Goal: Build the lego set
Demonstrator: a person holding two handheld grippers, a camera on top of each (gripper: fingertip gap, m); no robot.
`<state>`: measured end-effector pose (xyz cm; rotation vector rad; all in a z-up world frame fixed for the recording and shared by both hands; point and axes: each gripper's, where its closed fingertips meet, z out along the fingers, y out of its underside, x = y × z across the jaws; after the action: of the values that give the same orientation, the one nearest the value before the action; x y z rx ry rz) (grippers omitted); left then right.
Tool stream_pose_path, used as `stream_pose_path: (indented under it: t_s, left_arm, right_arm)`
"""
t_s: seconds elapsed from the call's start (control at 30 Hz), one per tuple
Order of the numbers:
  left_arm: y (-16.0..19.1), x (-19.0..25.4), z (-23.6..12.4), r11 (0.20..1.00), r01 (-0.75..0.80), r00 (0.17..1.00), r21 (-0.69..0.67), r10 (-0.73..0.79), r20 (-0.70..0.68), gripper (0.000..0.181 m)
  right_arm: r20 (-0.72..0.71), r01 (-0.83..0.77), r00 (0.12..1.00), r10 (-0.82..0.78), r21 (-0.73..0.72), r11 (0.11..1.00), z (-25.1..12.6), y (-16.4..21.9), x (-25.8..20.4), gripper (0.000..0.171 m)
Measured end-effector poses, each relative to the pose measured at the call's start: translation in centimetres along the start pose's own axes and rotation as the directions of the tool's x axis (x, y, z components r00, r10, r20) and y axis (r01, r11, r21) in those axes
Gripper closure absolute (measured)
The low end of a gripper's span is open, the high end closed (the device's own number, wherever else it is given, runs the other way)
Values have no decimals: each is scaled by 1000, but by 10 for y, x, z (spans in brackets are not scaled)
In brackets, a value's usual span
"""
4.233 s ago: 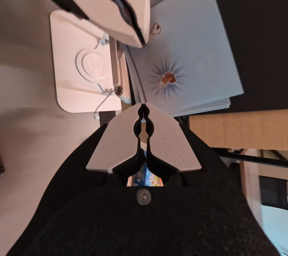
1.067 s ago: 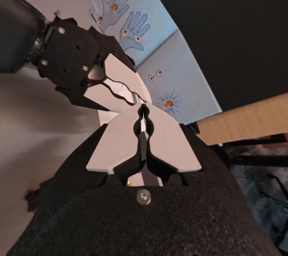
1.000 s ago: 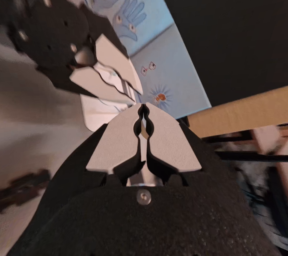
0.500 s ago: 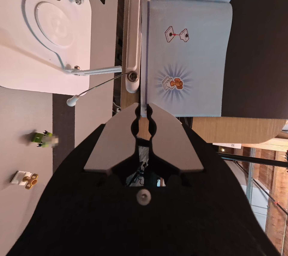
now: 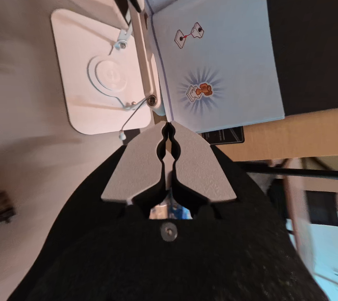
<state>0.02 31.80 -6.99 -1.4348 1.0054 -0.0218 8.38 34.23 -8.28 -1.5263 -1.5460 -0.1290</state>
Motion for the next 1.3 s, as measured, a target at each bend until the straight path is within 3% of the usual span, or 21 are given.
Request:
stream_pose_path:
  t_s: [0.4,0.8,0.93,1.07,1.23,1.3]
  left_arm:
    - [-23,19,25,999,-39,995,19,41,-92,163]
    - [-31,34,61,997,-73,986,34,77,-149,158]
    - [-33,32,69,993,-105,988,51,110,-113,164]
    - [-33,25,71,988,-150,987,45,152,-54,178]
    - [-32,16,61,988,-144,988,53,146,-49,177]
    - [-33,10,53,990,-130,990,54,133,-47,176]
  right_arm:
    - [260,-324,909,326,-51,945,-5,-12,-2,171]
    - [328,-425,853,405,-12,905,-12,-29,4,171]
    - [340,-444,843,417,2,896,-14,-34,4,171]
    - [292,-426,866,406,7,904,-14,-28,10,171]
    - [61,-184,982,181,47,982,-12,-5,15,171]
    - [-4,-165,986,166,86,983,-14,-5,18,158]
